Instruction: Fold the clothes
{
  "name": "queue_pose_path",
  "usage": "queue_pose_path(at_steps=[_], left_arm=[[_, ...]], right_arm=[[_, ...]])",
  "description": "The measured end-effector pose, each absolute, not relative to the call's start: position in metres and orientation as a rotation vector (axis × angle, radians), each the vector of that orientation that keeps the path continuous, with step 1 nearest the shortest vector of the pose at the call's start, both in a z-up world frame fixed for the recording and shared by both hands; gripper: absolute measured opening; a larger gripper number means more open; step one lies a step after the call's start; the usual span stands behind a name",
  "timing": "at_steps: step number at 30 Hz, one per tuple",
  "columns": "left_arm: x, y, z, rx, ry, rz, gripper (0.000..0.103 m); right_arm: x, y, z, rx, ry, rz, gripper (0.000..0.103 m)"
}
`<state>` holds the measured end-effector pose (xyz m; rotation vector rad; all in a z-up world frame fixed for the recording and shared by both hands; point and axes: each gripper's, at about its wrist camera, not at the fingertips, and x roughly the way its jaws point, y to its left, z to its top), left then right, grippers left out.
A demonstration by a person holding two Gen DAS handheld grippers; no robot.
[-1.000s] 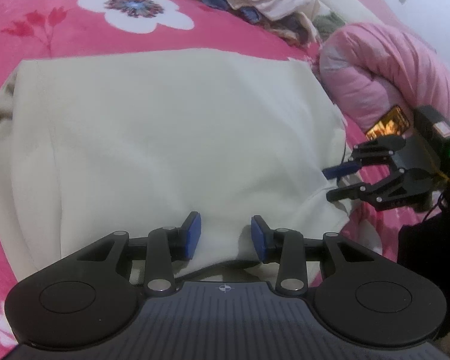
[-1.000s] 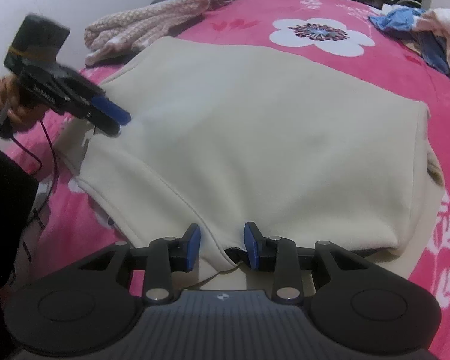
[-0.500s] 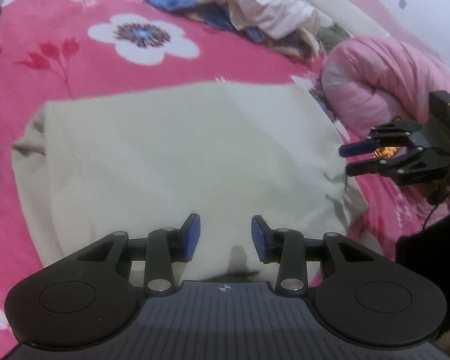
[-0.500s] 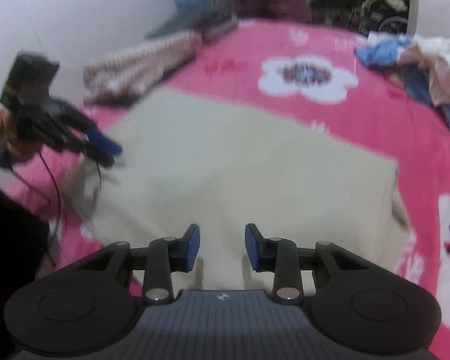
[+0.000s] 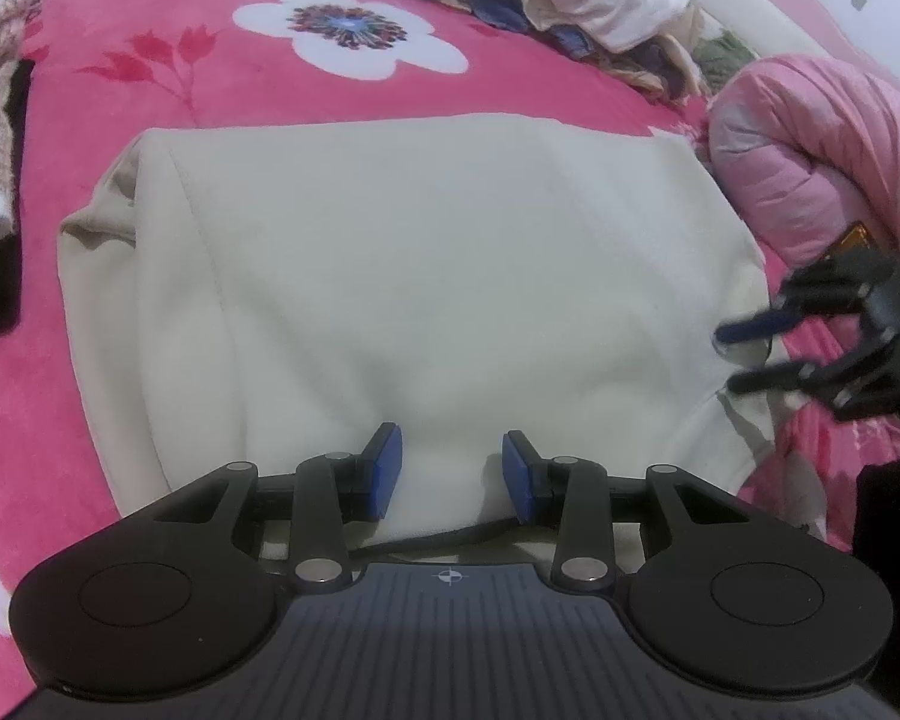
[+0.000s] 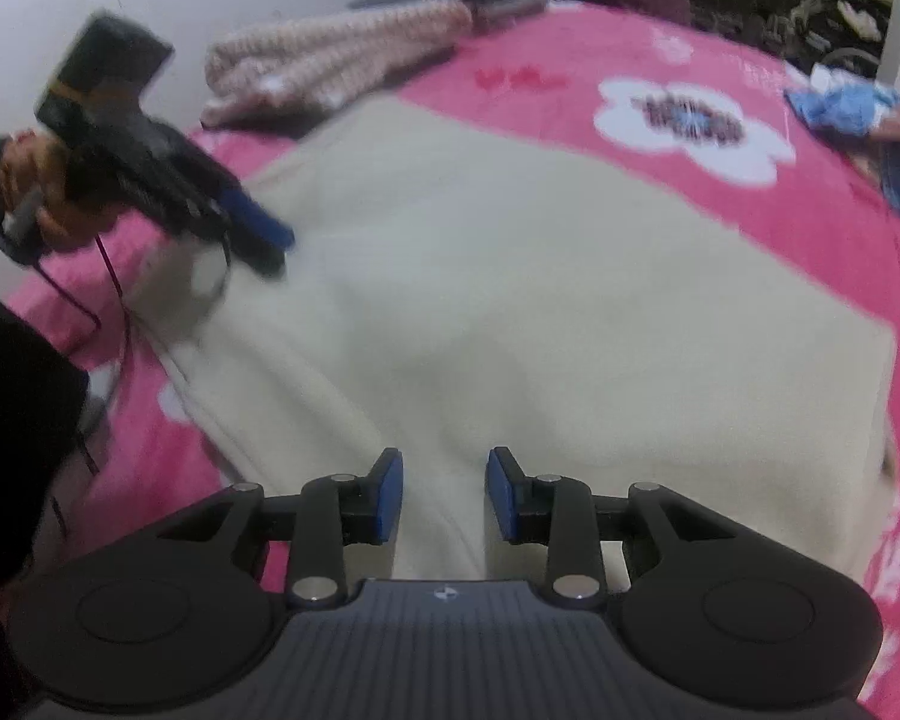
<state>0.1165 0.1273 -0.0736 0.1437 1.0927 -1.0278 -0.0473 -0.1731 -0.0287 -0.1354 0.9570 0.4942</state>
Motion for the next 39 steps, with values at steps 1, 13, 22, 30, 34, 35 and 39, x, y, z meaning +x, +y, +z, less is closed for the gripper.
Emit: queue_pose_path(at_steps=[1,13,22,30,34,35,39], left_arm=[[0.116,0.128,-0.074,0.141,1.092,-1.027,0.037],[0.117,0.130,-0.075,0.120,1.091,-1.026,0.037],[0.121,0.130,-0.071,0.112,1.119,-1.025,0.037],[0.123,0.116,-0.038,0.147,1.075,-1.129,0.038],[0.124,0.087,-0.035,0.177,1.036,-1.222,0.038],[0.124,0.078,-0.038,0.187,1.038,-1.240,0.038],[0.119,0.046,-0.056,0.231,1.042,-1.319,0.038]], right_arm=[[-0.047,-0.171,-0.023,-0.129,0.936,0.507,0.034],[-0.043,-0.153,-0.059,-0.188,1.030,0.595,0.033],[-0.043,-0.151,-0.057,-0.188,1.044,0.582,0.033],[-0.033,-0.152,-0.030,-0.183,1.025,0.571,0.033],[-0.021,-0.173,-0.006,-0.144,0.917,0.475,0.033],[-0.018,-0.180,-0.003,-0.141,0.895,0.434,0.033],[-0.006,-0.211,-0.009,-0.131,0.882,0.256,0.029]])
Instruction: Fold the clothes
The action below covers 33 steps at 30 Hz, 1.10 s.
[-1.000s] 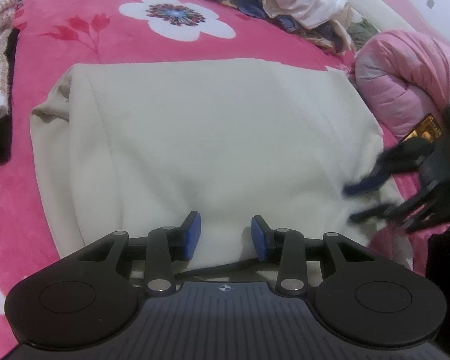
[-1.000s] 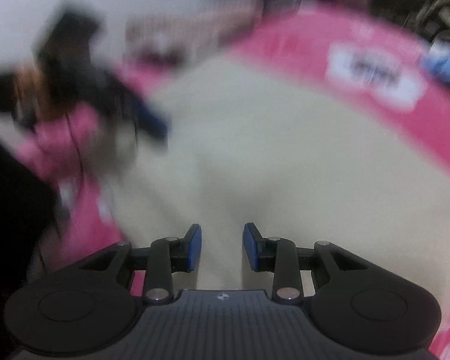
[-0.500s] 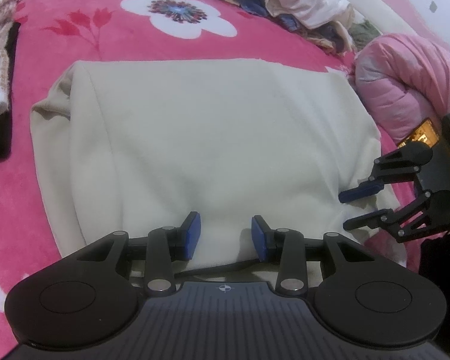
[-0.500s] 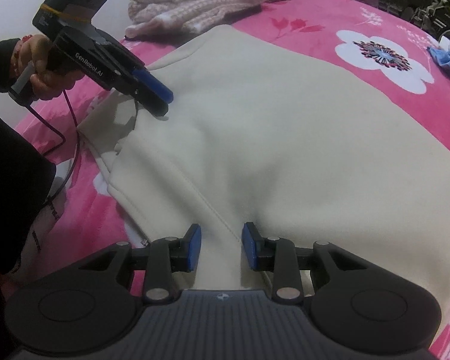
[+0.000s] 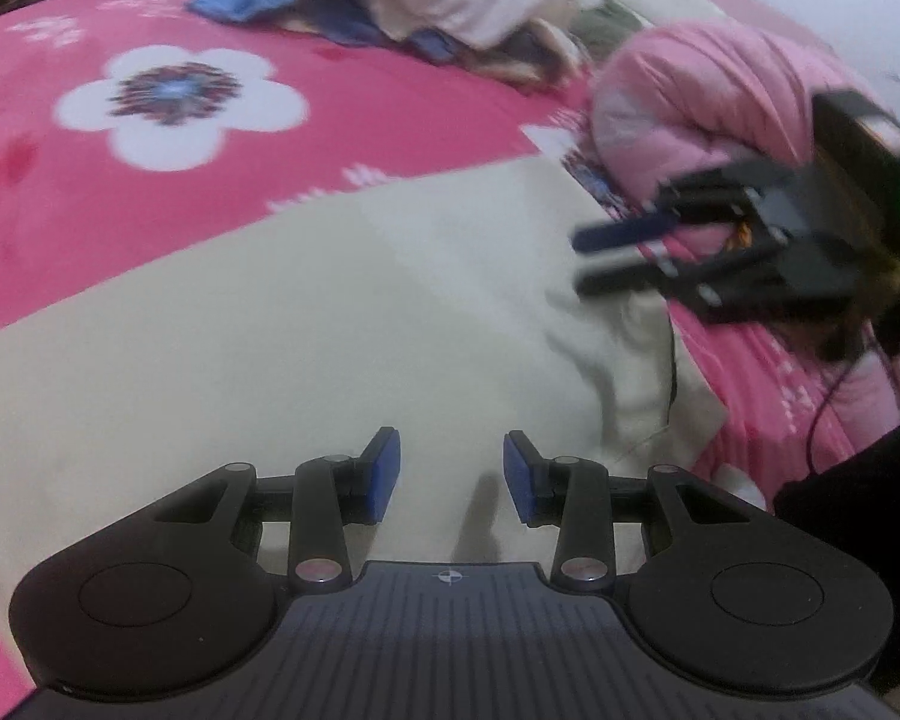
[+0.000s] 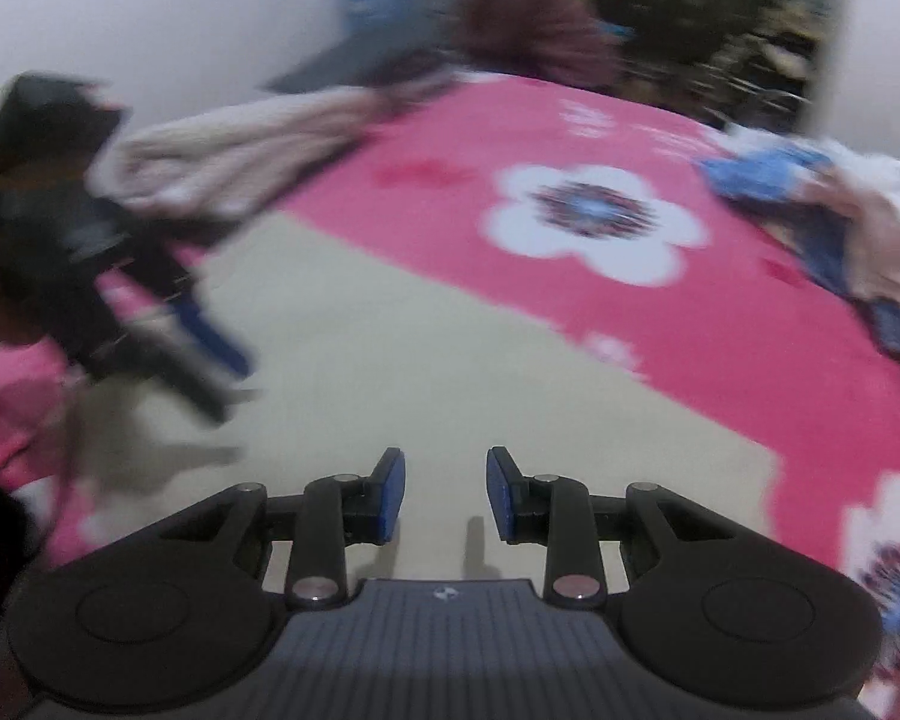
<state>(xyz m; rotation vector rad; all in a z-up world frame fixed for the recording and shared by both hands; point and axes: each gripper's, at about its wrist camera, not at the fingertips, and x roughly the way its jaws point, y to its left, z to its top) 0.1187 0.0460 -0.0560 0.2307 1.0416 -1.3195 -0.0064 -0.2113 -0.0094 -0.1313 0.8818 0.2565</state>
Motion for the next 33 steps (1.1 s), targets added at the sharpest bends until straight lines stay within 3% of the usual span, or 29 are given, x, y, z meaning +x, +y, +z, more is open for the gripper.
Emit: queue_pose_path(at_steps=[5,8,14,18,20,28,33], left_arm=[[0.110,0.030,-0.072,0.199,1.053,-1.408,0.040],[0.111,0.030,-0.079,0.188,1.055,-1.410,0.040],[0.123,0.039,-0.086,0.079,1.115,-1.406,0.040],[0.126,0.042,-0.090,0.037,1.131,-1.403,0.040],[0.128,0.041,-0.091,0.029,1.143,-1.401,0.040],[0.131,0.039,-0.093,0.026,1.161,-1.405,0.040],[0.130,0.040,-0.092,0.032,1.150,-1.404,0.040]], right_arm=[[-0.018,-0.246,-0.062,-0.088,0.999,0.137,0.028],[-0.016,-0.247,-0.055,-0.100,1.013,0.149,0.026],[0.005,-0.275,-0.023,-0.088,0.871,0.084,0.026],[0.015,-0.295,-0.064,-0.182,0.947,0.044,0.012],[0.010,-0.301,-0.082,-0.219,0.930,0.055,0.013],[0.026,-0.297,-0.037,-0.212,0.814,0.062,0.012],[0.050,-0.309,-0.083,-0.243,0.819,0.053,0.009]])
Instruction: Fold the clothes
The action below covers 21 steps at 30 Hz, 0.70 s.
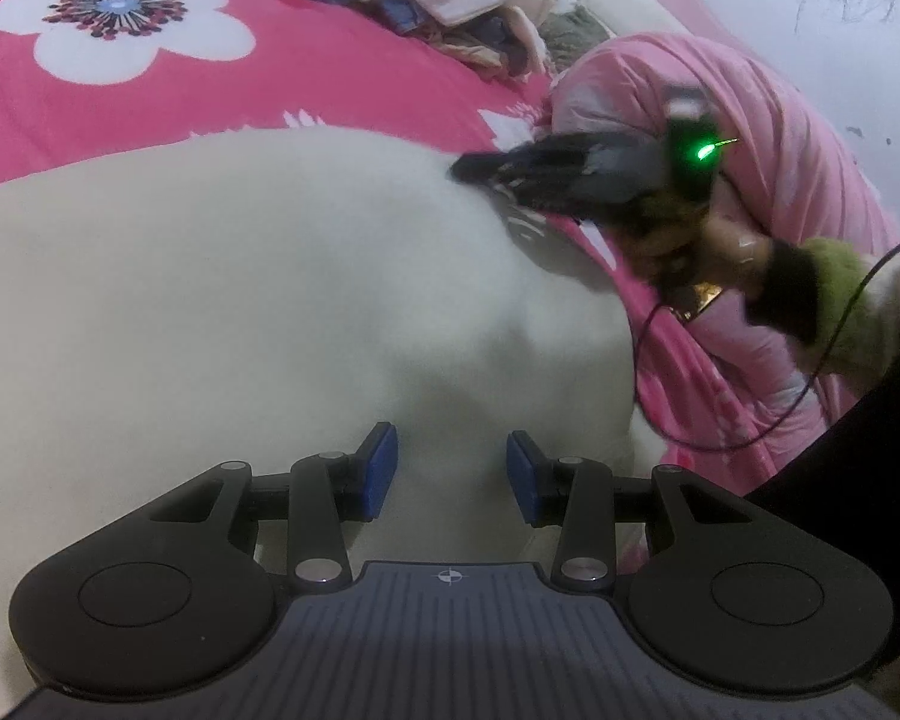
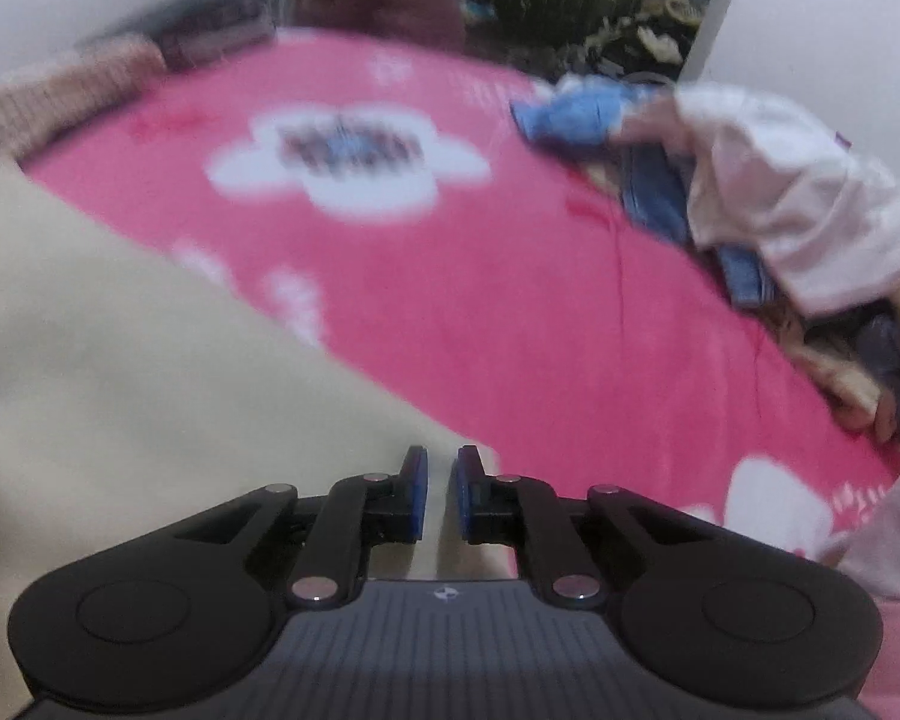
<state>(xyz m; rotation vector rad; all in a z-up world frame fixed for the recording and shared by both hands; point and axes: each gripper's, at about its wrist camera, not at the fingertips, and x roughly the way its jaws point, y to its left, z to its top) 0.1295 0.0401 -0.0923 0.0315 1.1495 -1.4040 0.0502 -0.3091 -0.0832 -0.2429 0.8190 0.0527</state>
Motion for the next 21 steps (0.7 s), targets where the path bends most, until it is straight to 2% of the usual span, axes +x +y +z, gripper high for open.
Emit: queue_pose_path(at_steps=[3,10,16,21], left_arm=[[0.128,0.040,-0.091,0.040,1.141,-1.400,0.040],[0.129,0.040,-0.092,0.035,1.129,-1.401,0.040],[0.126,0.038,-0.090,0.066,1.113,-1.403,0.040],[0.122,0.037,-0.087,0.082,1.099,-1.380,0.040]], right_arm=[[0.049,-0.309,-0.077,-0.250,0.816,0.044,0.009],[0.023,-0.338,-0.024,0.021,0.789,-0.017,0.012],[0.014,-0.342,-0.078,0.105,0.899,-0.030,0.012],[0.004,-0.343,-0.053,0.163,0.845,-0.081,0.012]])
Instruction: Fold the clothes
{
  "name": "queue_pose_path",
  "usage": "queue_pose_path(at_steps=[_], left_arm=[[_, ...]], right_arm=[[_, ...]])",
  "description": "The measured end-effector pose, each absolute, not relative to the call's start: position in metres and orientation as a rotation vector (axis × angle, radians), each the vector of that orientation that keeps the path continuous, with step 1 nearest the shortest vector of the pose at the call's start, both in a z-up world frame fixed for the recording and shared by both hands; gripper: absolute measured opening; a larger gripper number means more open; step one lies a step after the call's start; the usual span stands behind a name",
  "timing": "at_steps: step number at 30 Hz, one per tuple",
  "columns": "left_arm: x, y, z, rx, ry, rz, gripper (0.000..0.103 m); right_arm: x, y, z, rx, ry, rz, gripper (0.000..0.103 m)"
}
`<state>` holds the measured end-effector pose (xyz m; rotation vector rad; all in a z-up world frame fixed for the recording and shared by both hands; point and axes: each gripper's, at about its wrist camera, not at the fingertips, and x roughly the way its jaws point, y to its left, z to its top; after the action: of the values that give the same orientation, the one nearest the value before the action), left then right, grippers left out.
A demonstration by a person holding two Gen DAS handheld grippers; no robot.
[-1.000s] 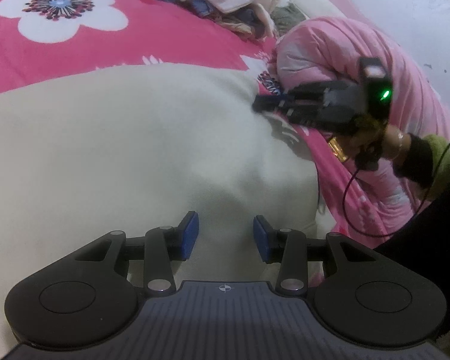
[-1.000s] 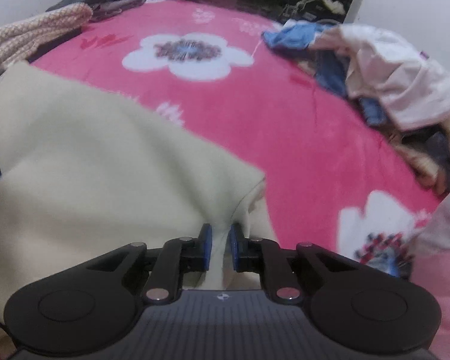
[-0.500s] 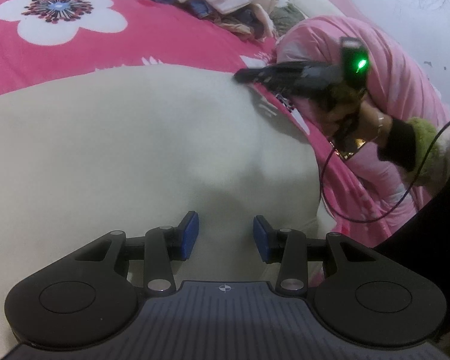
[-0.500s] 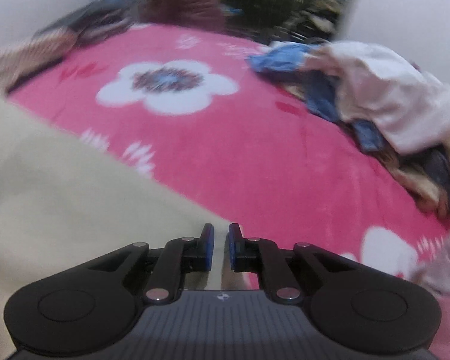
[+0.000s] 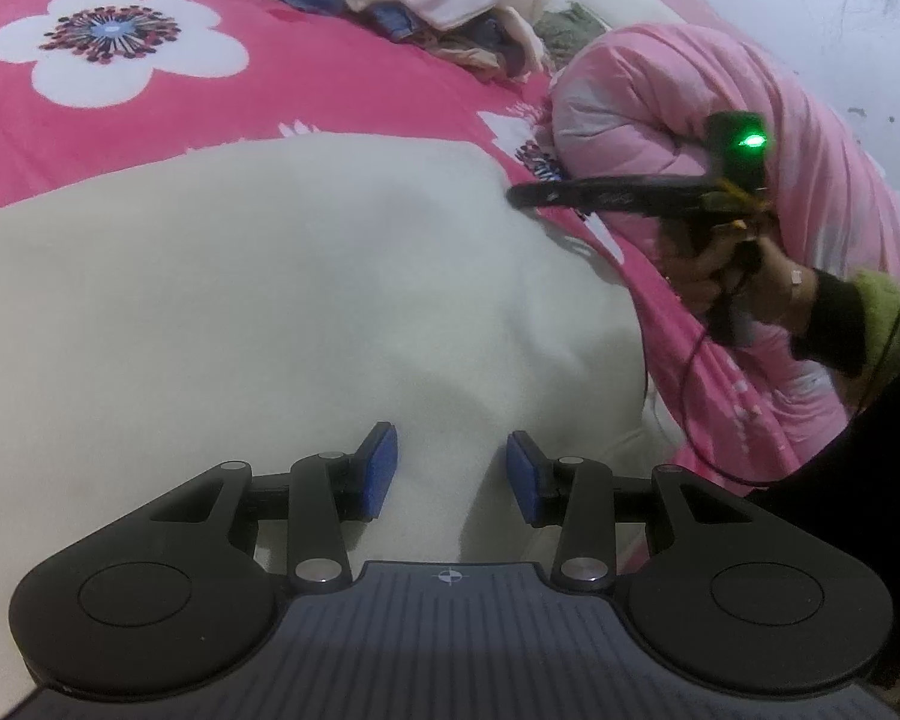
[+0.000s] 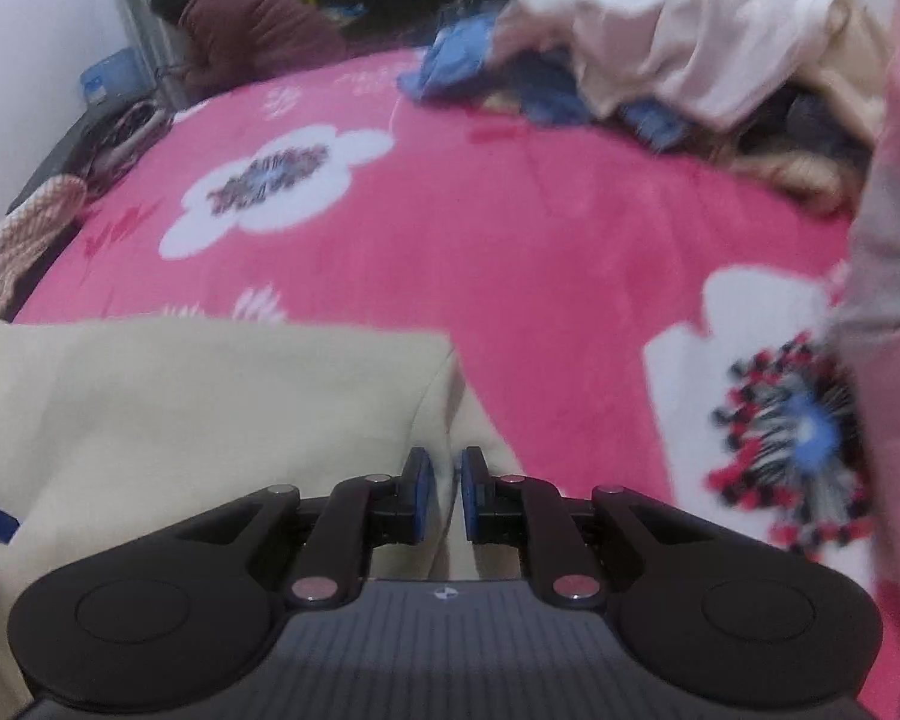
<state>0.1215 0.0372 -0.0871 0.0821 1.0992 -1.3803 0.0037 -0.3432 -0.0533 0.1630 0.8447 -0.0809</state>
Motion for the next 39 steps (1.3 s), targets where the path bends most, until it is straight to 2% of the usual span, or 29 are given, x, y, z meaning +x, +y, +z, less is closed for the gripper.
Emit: queue_pose_path(at_steps=[4,7,11,12,14,18,24,32,39], left_arm=[[0.121,0.037,-0.088,0.064,1.104,-1.359,0.040],[0.121,0.038,-0.090,0.047,1.106,-1.353,0.040],[0.120,0.039,-0.089,0.049,1.101,-1.352,0.040],[0.120,0.039,-0.089,0.050,1.099,-1.351,0.040],[0.118,0.038,-0.087,0.057,1.096,-1.338,0.040],[0.110,0.041,-0.071,0.124,1.034,-1.299,0.040],[0.116,0.083,-0.047,0.069,1.032,-1.172,0.040],[0.115,0.144,-0.037,0.030,1.085,-0.937,0.040],[0.112,0.157,-0.064,0.018,1.138,-0.819,0.040]], right_arm=[[-0.023,-0.334,-0.014,0.167,0.750,-0.033,0.012],[-0.038,-0.328,-0.006,0.223,0.750,0.101,0.012],[-0.054,-0.323,-0.047,0.246,0.892,0.177,0.012],[-0.057,-0.321,-0.066,0.222,0.944,0.158,0.008],[-0.060,-0.317,-0.073,0.209,0.936,0.141,0.008],[-0.038,-0.299,-0.045,0.087,0.976,0.168,0.013],[-0.009,-0.255,-0.002,0.064,0.829,0.347,0.013],[0.043,-0.174,-0.025,0.083,0.867,0.632,0.014],[0.089,-0.112,-0.028,0.054,0.845,0.759,0.014]])
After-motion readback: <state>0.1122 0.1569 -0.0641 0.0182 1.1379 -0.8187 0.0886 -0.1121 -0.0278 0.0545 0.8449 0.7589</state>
